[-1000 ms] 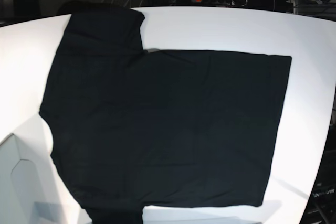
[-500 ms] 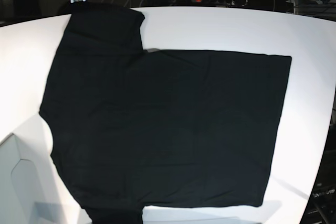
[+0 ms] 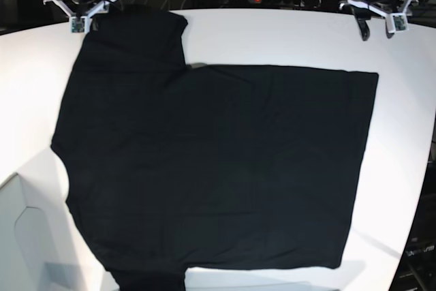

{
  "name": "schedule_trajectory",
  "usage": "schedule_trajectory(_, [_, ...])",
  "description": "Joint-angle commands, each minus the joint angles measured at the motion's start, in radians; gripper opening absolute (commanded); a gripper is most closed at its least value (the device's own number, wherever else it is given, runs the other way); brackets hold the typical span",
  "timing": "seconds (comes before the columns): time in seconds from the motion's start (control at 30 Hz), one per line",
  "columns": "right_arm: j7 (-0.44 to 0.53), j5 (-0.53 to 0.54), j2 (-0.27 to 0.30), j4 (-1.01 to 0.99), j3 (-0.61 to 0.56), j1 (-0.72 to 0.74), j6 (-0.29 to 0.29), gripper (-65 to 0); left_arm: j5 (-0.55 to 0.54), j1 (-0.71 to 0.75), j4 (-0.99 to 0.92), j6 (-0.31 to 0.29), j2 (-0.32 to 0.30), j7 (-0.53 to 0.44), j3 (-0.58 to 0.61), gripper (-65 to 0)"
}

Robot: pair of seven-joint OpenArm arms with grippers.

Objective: Fold the T-shirt properly
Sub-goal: 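Move both grippers down to the shoulder corners of the black T-shirt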

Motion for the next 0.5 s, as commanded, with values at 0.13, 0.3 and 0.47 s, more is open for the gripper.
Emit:
schedule_trajectory(0.13, [0.014, -0.003, 0.007, 0.006, 0.036, 0.047, 0.002, -38.6, 0.0, -0.099, 0.009, 0.003, -0.006, 0.048, -0.012, -26.1])
schedule_trajectory(0.3, [-0.069, -0.005, 0.008, -0.053, 0.036, 0.128, 0.002, -37.4, 0.0, -0.201, 0.009, 0.003, -0.006, 0.135, -0.012, -25.6])
schedule_trajectory(0.47, [-0.129, -0.005, 0.008, -0.076, 0.036, 0.169, 0.002, -37.4, 0.005, -0.283, 0.009, 0.003, -0.006, 0.214, -0.012, -25.5])
